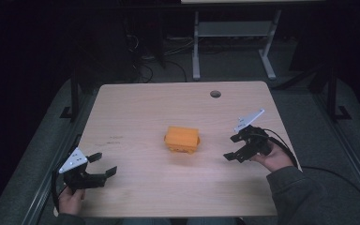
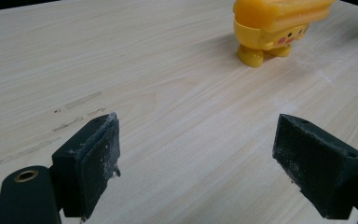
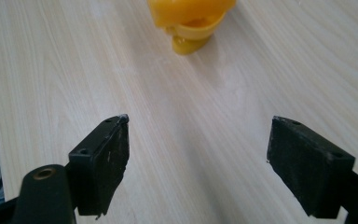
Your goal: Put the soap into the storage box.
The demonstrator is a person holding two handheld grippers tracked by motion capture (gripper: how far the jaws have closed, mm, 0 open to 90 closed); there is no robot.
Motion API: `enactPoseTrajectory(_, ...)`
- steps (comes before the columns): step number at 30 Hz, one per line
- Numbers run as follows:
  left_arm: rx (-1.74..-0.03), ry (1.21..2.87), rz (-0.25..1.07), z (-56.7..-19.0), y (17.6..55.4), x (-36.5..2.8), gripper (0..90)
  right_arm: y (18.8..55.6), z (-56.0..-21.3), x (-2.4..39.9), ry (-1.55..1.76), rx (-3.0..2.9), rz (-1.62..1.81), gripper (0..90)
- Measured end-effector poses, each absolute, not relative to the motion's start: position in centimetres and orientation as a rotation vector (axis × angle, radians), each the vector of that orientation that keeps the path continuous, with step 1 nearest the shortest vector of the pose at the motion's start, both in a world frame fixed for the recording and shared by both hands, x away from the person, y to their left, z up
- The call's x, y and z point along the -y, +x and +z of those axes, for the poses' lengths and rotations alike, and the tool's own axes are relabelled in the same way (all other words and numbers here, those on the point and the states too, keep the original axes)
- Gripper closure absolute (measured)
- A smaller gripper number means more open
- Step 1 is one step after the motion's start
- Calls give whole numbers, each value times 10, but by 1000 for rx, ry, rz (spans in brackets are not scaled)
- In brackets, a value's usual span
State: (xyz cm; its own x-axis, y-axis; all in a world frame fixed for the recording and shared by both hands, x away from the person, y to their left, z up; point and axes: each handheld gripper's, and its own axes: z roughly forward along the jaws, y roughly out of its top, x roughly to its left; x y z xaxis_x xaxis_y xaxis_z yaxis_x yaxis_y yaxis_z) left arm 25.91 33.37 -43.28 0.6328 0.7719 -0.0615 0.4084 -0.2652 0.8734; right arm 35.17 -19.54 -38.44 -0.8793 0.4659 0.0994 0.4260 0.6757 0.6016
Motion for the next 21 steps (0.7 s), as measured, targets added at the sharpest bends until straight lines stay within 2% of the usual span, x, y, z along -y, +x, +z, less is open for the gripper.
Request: enactPoseTrajectory(21,-934,1905,467,-434,260,-332,143,317,-419,245,918,-2772,1008,207)
